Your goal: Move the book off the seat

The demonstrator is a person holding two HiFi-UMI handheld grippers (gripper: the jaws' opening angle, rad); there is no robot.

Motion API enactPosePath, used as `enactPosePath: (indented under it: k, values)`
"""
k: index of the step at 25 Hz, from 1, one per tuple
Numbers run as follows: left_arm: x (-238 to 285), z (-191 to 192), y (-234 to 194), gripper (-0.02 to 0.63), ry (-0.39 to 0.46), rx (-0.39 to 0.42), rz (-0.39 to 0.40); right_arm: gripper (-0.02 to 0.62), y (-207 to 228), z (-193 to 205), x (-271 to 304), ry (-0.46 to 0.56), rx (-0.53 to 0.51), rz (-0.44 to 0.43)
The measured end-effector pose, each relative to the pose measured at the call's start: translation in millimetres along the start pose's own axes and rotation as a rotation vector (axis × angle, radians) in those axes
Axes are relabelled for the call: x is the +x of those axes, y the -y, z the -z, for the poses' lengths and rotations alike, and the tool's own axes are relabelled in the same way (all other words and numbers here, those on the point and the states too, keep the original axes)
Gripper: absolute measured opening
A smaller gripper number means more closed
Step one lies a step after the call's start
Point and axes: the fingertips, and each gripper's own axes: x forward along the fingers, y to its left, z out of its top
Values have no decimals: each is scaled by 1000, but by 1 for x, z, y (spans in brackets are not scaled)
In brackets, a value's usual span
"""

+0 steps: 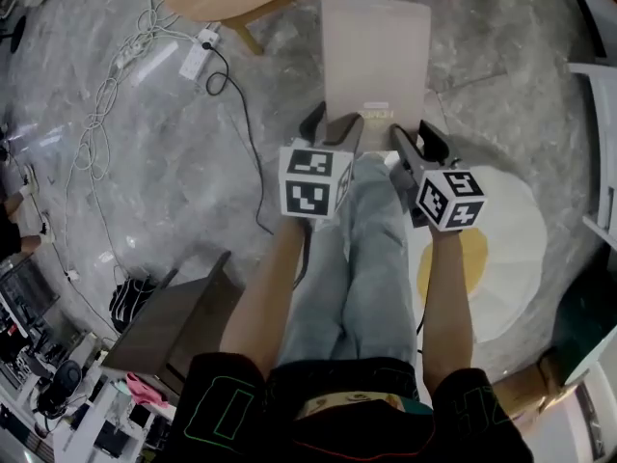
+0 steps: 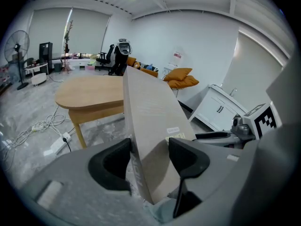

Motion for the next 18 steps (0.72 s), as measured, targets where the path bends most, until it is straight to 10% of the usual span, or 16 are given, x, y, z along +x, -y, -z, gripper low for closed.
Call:
enactPosePath:
  k: [18]
  values:
    - [124,-168,0,264,10,-116,-155,195,124,-176,80,-39,-94,-168]
